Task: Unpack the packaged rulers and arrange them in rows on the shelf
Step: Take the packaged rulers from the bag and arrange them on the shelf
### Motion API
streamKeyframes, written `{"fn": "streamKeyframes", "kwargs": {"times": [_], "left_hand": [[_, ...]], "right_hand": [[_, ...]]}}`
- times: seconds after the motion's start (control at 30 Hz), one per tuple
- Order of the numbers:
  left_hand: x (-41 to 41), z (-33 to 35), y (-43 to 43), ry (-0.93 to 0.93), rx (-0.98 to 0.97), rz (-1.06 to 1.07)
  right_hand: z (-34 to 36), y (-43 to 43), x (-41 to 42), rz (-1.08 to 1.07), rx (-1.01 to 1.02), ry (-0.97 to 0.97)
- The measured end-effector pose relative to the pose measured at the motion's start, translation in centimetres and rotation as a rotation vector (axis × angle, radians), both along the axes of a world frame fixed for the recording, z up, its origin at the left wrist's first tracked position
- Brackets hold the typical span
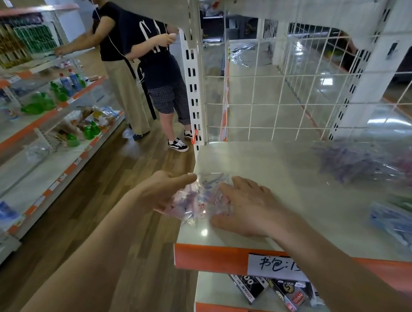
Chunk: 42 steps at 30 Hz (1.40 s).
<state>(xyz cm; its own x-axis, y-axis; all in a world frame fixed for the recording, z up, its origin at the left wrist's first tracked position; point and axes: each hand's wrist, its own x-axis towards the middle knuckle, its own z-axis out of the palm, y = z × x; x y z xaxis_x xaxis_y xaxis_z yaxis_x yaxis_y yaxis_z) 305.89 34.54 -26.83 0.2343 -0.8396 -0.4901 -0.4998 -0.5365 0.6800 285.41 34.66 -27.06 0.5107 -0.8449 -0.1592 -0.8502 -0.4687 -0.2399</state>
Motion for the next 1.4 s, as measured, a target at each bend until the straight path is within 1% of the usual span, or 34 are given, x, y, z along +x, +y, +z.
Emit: {"fn": "streamKeyframes", "kwargs": {"times": [0.07,0.13,0.2,0.3,0.37,0.47,0.57,0.6,0.7,0.77,0.83,0.87,0.9,0.97,1.03,1.13,1.27,1.33,1.4], "left_hand": [[0.7,-0.3,-0.1,0.279,0.019,0.096],[0.6,-0.8,0.3,0.516,0.081,0.114],[0.1,-1.5,0.7,0.631,0.115,0.112],[-0.4,-1.7,1.6,0.705,0.125,0.142],[0.1,-1.8,2.2,0.792,0.139,0.193],[0.7,-1.9,3.3,0.834,0.088,0.247],[0.4,-1.4,4.4,0.819,-0.006,0.296],[0.4,-1.2,4.7,0.813,-0.041,0.294],[0.5,-0.4,5.5,0.804,-0.124,0.267],[0.4,0.4,5.4,0.795,-0.176,0.283],[-0.2,1.4,5.0,0.795,-0.235,0.270],[-0.9,2.0,4.6,0.810,-0.263,0.250],[-1.7,2.5,4.1,0.825,-0.287,0.230],[-4.1,3.3,3.1,0.875,-0.317,0.223],[-7.4,4.0,2.3,0.907,-0.332,0.216],[-12.5,3.8,1.6,0.946,-0.352,0.238],[-18.4,2.5,1.2,1.045,-0.371,0.185],[-20.5,2.0,0.7,1.094,-0.395,0.187],[-21.7,1.8,0.5,1.134,-0.408,0.197]], "right_hand": [[0.5,0.2,0.2,-0.054,-0.025,0.022],[0.8,0.5,0.2,-0.091,-0.044,0.051],[0.8,0.9,0.6,-0.057,-0.056,0.028],[0.4,1.3,2.6,0.038,-0.069,-0.061],[0.4,1.3,4.0,0.093,-0.083,-0.080],[0.3,1.3,4.9,0.170,-0.077,-0.112],[0.0,1.2,4.4,0.220,-0.023,-0.231],[0.1,1.0,4.1,0.221,0.034,-0.310],[0.4,0.2,3.1,0.186,0.295,-0.604],[0.9,-0.4,2.3,0.150,0.387,-0.745],[1.4,-0.8,1.4,0.023,0.468,-0.946],[1.8,-1.2,0.7,-0.063,0.479,-1.039],[2.1,-1.6,-0.3,-0.142,0.473,-1.093],[3.0,-2.0,-2.5,-0.235,0.496,-1.122],[3.6,-2.1,-5.2,-0.276,0.529,-1.190],[3.9,-2.2,-9.3,-0.342,0.492,-1.280],[4.1,-2.7,-15.2,-0.420,0.602,-1.360],[4.1,-2.7,-18.1,-0.414,0.597,-1.306],[4.2,-2.6,-20.2,-0.398,0.506,-1.208]]}}
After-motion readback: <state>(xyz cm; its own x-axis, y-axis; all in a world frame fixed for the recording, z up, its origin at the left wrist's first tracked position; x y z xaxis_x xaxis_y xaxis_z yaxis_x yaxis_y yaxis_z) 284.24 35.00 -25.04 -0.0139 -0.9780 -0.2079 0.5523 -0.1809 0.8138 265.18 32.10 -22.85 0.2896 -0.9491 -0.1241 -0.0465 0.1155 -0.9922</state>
